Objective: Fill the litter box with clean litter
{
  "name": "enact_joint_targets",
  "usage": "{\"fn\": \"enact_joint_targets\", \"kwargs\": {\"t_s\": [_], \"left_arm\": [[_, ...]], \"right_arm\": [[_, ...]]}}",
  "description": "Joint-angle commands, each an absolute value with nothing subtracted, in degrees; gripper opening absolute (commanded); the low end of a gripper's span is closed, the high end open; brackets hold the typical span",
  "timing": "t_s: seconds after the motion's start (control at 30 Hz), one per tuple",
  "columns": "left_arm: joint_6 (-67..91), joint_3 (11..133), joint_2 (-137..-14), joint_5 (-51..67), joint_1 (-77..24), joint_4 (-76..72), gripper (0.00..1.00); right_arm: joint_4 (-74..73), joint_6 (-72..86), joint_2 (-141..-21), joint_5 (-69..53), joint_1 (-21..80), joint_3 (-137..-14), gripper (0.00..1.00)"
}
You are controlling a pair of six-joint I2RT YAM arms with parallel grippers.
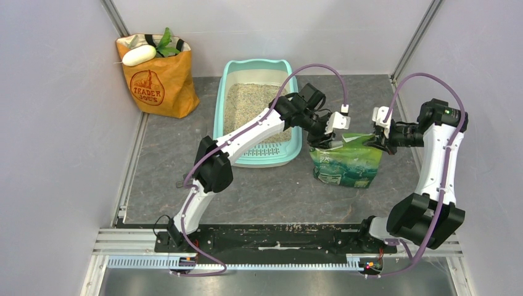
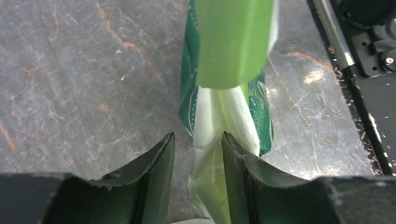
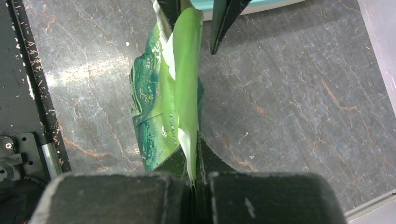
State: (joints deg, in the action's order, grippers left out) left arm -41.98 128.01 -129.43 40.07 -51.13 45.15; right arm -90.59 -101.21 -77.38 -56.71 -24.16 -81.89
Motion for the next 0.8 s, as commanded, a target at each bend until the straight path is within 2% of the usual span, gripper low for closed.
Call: {"fn": "enact_joint_targets", "kwargs": {"t_s": [0.0,0.13,0.33,0.37,0.47,0.5,0.63,0.77], "left_arm": [[-45.37,129.48,-127.84,49.82,-52.38,49.92,0.5],[-42.39,129.46,-126.98,50.54,-52.54,48.94,0.52],[-34.32,131.18,-129.51,41.04,-53.85,45.02,0.56],[-31.75,131.14,-129.82,39.01,-53.96,43.0,0.5],[-25.27,130.54,-129.81,37.74,-53.29,38.25,0.07],[-23.35,129.85,-129.29,38.46,-52.71,36.29,0.02],[-13.96,123.45,-124.56,43.35,-50.37,21.84,0.02],[-11.27,124.54,-123.61,46.66,-51.34,15.27,0.02]], "right_arm": [[-99.45,-102.48,-78.24,-58.35,-24.36,-83.45,0.0],[-99.41,-102.72,-78.18,-58.87,-24.87,-83.06,0.0],[-99.63,-102.08,-76.61,-60.61,-24.96,-82.56,0.0],[-99.64,-101.96,-76.11,-60.69,-24.96,-82.09,0.0],[-99.6,-103.18,-74.29,-60.32,-24.96,-79.79,0.0],[-99.62,-103.37,-74.08,-60.06,-24.96,-79.33,0.0],[-99.65,-102.66,-74.08,-60.02,-24.96,-79.85,0.0],[-99.63,-100.63,-75.33,-62.96,-24.93,-82.87,0.0]]}}
